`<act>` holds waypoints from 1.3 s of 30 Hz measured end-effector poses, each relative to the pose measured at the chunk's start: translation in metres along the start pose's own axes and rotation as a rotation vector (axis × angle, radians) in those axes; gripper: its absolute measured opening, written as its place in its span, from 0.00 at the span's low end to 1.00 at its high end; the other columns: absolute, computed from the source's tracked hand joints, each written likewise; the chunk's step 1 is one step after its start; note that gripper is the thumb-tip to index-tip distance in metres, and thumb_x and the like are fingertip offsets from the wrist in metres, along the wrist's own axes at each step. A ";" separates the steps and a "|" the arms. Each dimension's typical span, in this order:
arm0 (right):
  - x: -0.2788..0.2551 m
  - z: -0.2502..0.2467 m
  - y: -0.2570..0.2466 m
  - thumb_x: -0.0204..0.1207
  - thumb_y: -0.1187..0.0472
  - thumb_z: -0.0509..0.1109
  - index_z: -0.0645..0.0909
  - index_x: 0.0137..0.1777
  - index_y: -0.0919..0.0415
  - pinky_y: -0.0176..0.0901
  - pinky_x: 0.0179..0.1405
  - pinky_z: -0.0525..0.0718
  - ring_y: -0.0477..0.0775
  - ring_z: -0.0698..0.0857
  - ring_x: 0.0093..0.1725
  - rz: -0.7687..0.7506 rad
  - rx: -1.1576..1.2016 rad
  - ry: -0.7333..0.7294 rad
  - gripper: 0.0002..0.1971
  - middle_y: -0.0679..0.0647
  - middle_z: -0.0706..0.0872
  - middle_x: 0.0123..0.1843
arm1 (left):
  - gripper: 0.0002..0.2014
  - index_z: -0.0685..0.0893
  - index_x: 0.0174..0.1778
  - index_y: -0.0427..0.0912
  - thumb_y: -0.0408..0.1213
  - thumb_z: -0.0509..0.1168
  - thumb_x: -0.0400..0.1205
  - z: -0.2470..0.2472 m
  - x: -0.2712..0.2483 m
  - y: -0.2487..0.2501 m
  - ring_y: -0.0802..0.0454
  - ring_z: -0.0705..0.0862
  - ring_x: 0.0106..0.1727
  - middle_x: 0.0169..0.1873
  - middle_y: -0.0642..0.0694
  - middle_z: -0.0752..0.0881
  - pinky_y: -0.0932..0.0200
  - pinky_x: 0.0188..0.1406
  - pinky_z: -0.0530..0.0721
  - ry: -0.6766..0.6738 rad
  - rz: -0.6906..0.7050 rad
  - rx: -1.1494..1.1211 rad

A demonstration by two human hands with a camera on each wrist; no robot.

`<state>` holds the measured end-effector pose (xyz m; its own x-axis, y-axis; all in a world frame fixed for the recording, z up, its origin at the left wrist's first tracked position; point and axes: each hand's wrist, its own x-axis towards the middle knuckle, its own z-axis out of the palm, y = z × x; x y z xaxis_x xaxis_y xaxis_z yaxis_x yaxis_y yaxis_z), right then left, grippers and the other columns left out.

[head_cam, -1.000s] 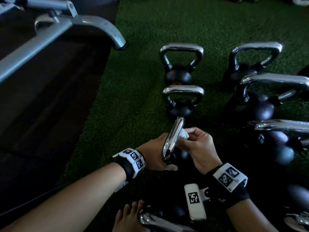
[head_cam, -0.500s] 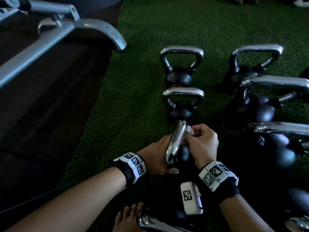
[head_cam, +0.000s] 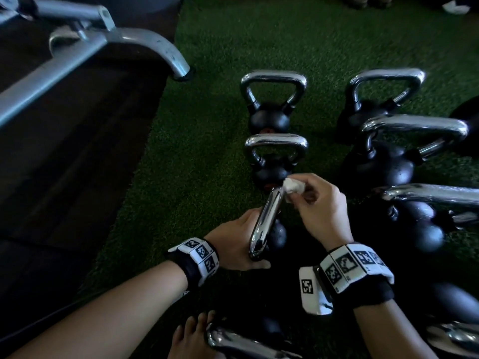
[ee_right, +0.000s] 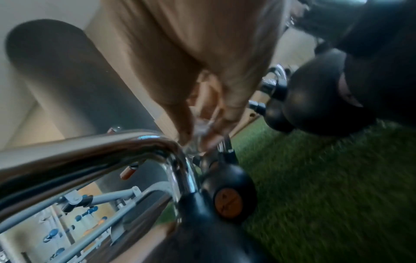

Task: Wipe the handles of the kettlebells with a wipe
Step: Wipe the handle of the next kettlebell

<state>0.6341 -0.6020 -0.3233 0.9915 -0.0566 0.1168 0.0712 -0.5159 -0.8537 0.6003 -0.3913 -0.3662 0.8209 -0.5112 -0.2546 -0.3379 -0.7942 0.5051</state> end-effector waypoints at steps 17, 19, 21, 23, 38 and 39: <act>-0.002 -0.011 0.005 0.71 0.73 0.75 0.89 0.60 0.51 0.33 0.47 0.83 0.45 0.84 0.43 -0.311 -0.281 -0.123 0.21 0.48 0.83 0.50 | 0.38 0.79 0.79 0.45 0.51 0.82 0.74 -0.047 -0.041 0.017 0.60 0.86 0.62 0.62 0.53 0.86 0.57 0.61 0.87 0.338 0.227 -0.085; -0.012 -0.020 0.007 0.71 0.70 0.78 0.89 0.56 0.51 0.38 0.44 0.84 0.48 0.84 0.41 -0.288 -0.323 -0.089 0.17 0.48 0.82 0.48 | 0.31 0.85 0.74 0.43 0.46 0.83 0.75 -0.053 -0.039 0.007 0.58 0.89 0.57 0.57 0.51 0.89 0.55 0.57 0.88 0.395 0.231 -0.066; -0.027 -0.026 0.006 0.68 0.68 0.82 0.86 0.47 0.51 0.41 0.41 0.84 0.48 0.82 0.38 -0.276 -0.345 -0.078 0.13 0.47 0.80 0.44 | 0.27 0.89 0.70 0.45 0.43 0.84 0.74 -0.063 -0.033 -0.002 0.59 0.90 0.54 0.55 0.52 0.91 0.54 0.57 0.89 0.442 0.200 -0.062; -0.044 -0.025 0.003 0.65 0.66 0.85 0.83 0.42 0.52 0.32 0.39 0.79 0.44 0.80 0.37 -0.243 -0.344 -0.075 0.14 0.44 0.79 0.42 | 0.26 0.90 0.68 0.46 0.41 0.85 0.73 -0.074 -0.024 -0.010 0.61 0.91 0.54 0.54 0.53 0.92 0.54 0.59 0.89 0.445 0.169 -0.078; -0.034 -0.020 -0.006 0.60 0.68 0.87 0.87 0.43 0.57 0.36 0.45 0.81 0.47 0.85 0.42 -0.212 -0.328 -0.132 0.15 0.45 0.85 0.43 | 0.23 0.93 0.63 0.50 0.40 0.86 0.71 -0.061 -0.039 -0.014 0.65 0.91 0.55 0.53 0.58 0.93 0.56 0.59 0.90 0.483 0.028 -0.365; -0.032 -0.023 -0.008 0.60 0.65 0.88 0.86 0.40 0.56 0.33 0.43 0.79 0.47 0.84 0.41 -0.195 -0.366 -0.176 0.14 0.45 0.83 0.42 | 0.24 0.92 0.64 0.52 0.40 0.86 0.71 -0.063 -0.039 -0.015 0.65 0.91 0.56 0.54 0.58 0.93 0.56 0.60 0.90 0.444 0.013 -0.366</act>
<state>0.5998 -0.6155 -0.3089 0.9690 0.2019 0.1422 0.2468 -0.7728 -0.5847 0.6024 -0.3385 -0.3117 0.9592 -0.2699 0.0844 -0.2325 -0.5830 0.7785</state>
